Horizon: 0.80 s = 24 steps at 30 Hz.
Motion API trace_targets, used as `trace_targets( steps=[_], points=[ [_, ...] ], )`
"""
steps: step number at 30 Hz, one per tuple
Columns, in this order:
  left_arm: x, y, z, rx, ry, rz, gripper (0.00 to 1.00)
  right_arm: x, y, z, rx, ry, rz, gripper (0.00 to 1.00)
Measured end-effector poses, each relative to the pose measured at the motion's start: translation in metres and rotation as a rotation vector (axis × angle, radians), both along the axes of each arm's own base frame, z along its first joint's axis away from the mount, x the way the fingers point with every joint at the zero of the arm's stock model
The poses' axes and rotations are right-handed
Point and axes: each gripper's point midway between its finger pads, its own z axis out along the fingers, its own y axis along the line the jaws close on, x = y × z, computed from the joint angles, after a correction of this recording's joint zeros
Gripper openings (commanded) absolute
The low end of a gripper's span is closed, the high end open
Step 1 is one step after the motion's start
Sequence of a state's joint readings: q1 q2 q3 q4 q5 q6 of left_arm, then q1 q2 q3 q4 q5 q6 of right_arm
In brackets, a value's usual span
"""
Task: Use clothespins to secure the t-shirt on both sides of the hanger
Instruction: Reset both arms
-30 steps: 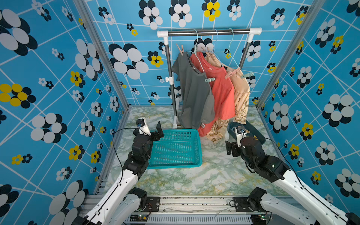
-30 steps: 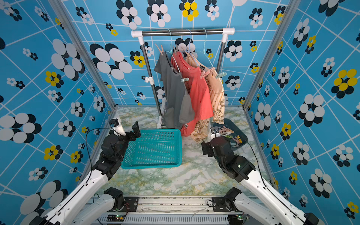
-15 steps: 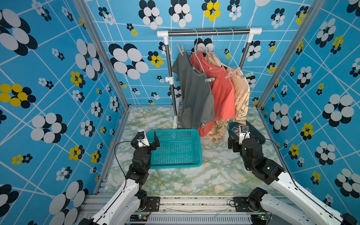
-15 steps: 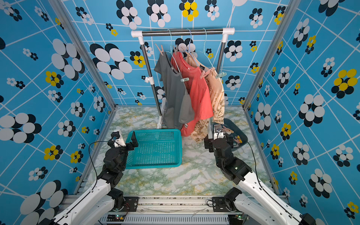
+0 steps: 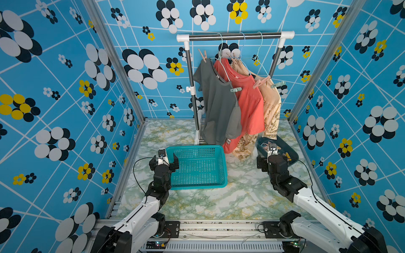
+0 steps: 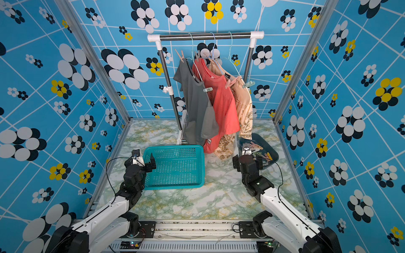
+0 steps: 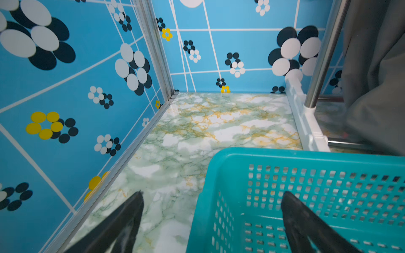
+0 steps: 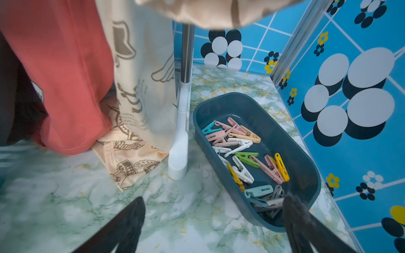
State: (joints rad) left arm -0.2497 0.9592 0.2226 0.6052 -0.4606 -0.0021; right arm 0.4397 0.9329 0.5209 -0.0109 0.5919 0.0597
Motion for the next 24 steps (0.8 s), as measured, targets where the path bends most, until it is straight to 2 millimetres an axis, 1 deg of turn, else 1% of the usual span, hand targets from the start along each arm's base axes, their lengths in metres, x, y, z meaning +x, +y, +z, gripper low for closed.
trace_targets(
  steps=[6, 8, 10, 12, 14, 16, 21, 24],
  points=[
    [0.008, 0.005, -0.027, 0.017, 0.075, 0.019, 0.99, -0.003, -0.017, -0.030, 0.014, 0.018, -0.030, 0.99],
    [0.011, 0.006, -0.038, 0.023, 0.101, 0.024, 0.99, -0.004, -0.025, -0.034, 0.018, 0.018, -0.052, 1.00],
    [0.013, 0.007, -0.046, 0.033, 0.123, 0.027, 0.99, -0.002, -0.032, -0.033, 0.025, 0.004, -0.076, 1.00],
    [0.017, 0.008, -0.045, 0.031, 0.108, 0.031, 0.99, 0.000, -0.039, -0.034, 0.030, -0.011, -0.099, 1.00],
    [0.021, 0.008, -0.043, 0.027, 0.095, 0.028, 0.99, 0.001, -0.043, -0.039, 0.027, -0.012, -0.113, 0.99],
    [0.024, 0.010, -0.042, 0.026, 0.086, 0.032, 0.99, 0.003, -0.046, -0.048, 0.015, 0.003, -0.119, 1.00],
    [0.035, 0.020, -0.039, 0.011, 0.055, 0.051, 0.99, 0.005, -0.050, -0.079, -0.018, 0.087, -0.132, 0.99],
    [0.042, 0.023, -0.037, -0.001, 0.024, 0.052, 0.99, 0.008, -0.050, -0.087, -0.027, 0.110, -0.135, 0.99]
  ],
)
